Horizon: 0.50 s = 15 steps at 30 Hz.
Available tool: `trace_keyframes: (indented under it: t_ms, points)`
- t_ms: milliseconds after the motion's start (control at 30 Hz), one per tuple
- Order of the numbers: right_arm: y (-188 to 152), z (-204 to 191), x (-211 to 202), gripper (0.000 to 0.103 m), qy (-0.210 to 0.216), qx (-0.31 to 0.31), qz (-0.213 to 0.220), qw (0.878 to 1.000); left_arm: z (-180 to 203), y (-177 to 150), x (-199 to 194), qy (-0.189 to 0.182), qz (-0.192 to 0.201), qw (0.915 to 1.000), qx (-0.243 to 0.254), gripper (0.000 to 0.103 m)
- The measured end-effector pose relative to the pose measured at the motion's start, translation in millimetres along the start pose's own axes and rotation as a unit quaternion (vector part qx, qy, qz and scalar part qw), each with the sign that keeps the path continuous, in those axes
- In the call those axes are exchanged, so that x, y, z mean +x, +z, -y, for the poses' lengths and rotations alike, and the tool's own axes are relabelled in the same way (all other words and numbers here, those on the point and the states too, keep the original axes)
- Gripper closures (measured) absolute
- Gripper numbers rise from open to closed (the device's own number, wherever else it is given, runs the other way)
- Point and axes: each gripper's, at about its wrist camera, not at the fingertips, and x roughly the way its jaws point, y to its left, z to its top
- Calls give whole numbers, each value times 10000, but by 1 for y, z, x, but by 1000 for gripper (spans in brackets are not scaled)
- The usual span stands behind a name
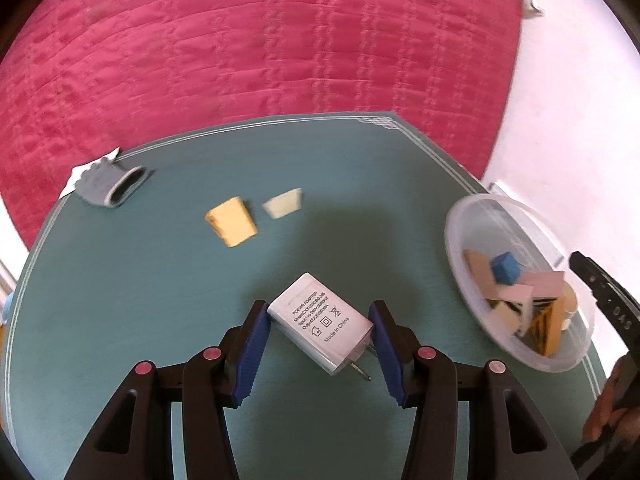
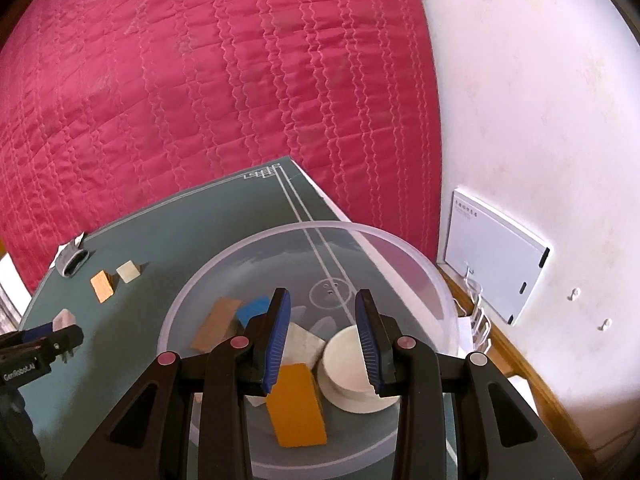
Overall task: Organize rigid objects
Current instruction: 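Lower the charger plug into the basin and open the left tool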
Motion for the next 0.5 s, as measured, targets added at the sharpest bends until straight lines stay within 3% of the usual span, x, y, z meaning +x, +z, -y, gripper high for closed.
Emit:
trace_keyframes:
  t_ms: [500]
  points:
    - [0,12,-8,68,32,138,188,9997,75,22,11,-700,9,9956,624,49]
